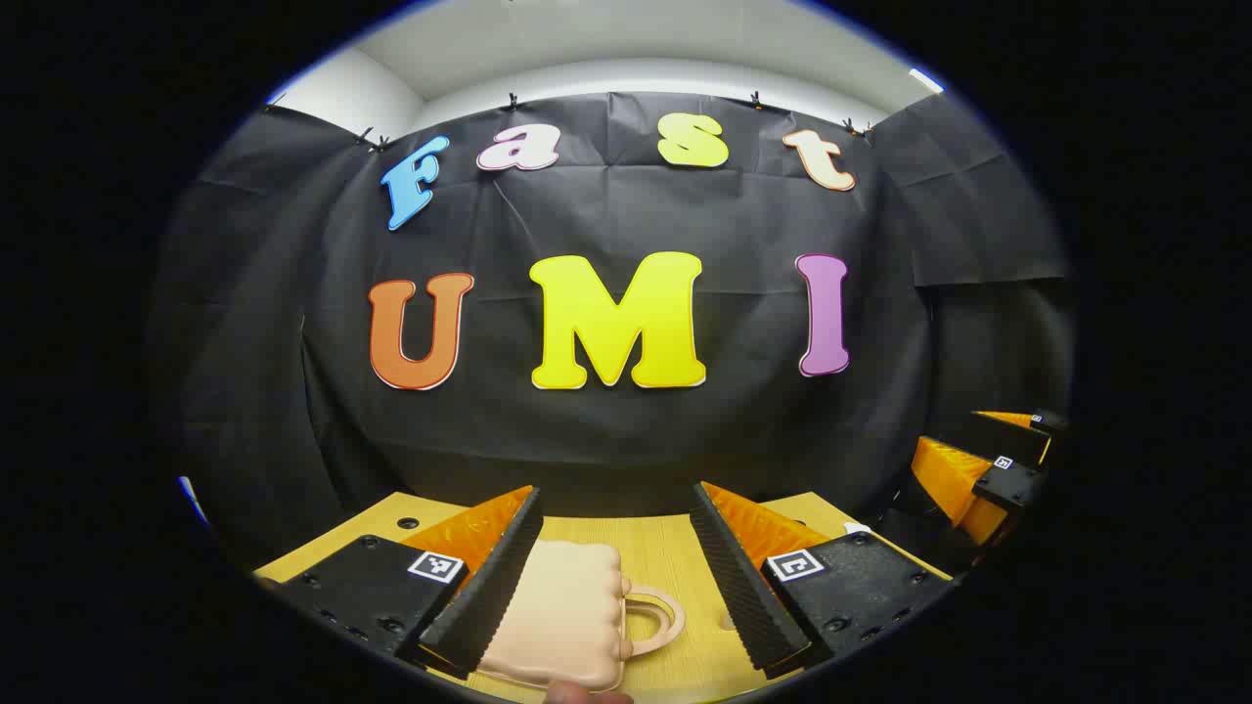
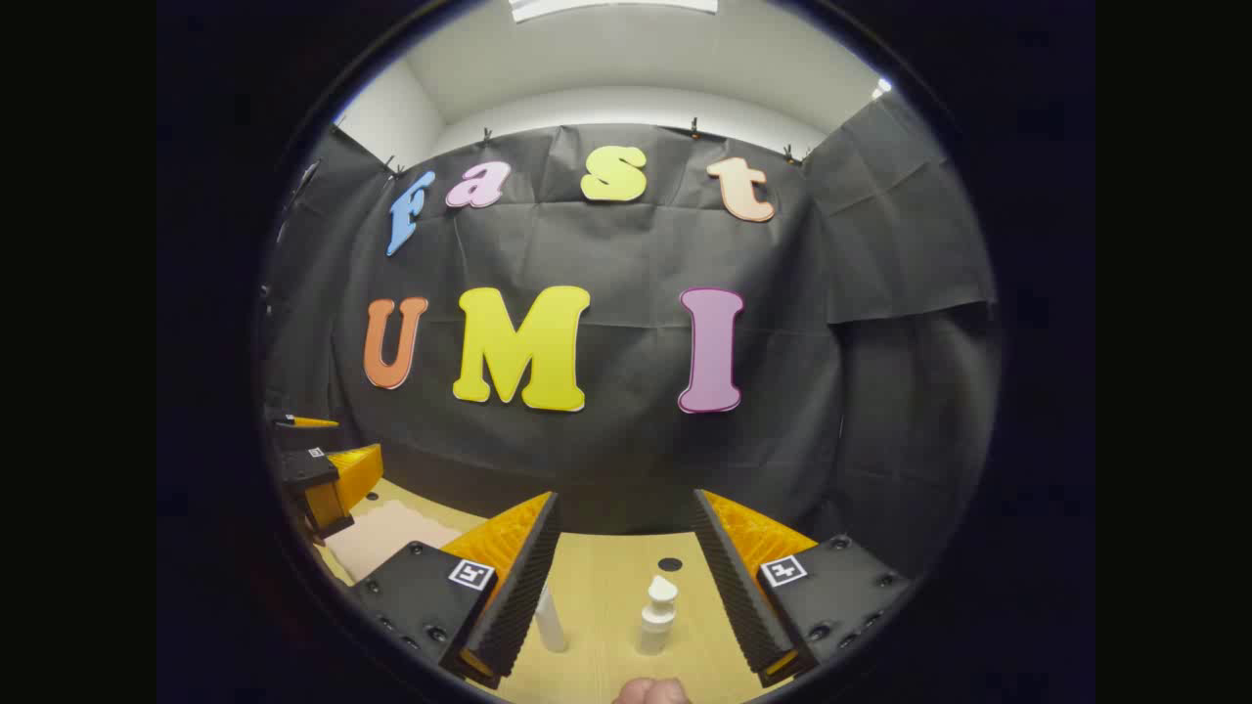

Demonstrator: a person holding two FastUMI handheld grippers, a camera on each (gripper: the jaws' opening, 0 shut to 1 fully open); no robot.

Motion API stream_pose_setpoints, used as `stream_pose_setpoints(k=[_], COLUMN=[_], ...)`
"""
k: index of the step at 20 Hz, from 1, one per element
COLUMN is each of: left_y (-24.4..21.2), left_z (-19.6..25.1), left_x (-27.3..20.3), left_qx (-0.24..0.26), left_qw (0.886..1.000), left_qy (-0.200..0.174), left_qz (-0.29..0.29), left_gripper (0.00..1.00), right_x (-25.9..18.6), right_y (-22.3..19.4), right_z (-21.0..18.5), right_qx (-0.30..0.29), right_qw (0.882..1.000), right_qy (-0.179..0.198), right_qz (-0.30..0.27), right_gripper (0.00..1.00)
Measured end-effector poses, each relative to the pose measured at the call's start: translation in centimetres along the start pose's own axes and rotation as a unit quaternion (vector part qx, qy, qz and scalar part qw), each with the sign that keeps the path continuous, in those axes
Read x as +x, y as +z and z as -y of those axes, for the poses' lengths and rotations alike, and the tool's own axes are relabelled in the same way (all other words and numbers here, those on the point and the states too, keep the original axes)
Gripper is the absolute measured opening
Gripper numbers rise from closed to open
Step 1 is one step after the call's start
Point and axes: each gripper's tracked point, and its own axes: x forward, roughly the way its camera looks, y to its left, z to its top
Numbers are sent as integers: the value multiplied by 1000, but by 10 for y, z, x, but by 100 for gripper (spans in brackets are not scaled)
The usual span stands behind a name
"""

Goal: First open the suitcase, pack the skin care products into it, and then close the suitcase.

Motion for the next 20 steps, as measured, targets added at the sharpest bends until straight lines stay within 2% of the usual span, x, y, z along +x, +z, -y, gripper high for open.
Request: stream_pose_setpoints(k=[9, 20], left_y=[-5, -17], left_z=[-10, 0], left_x=[1, 5], left_qx=[-7, -3], left_qw=[1000, 1000], left_qy=[9, -5], left_qz=[-4, -18], left_gripper=[96, 96], right_x=[4, 7], right_y=[-5, -9], right_z=[0, 4], right_qx=[-1, -17], right_qw=[1000, 1000], right_qy=[6, 16], right_qz=[-8, -12], right_gripper=[80, 80])
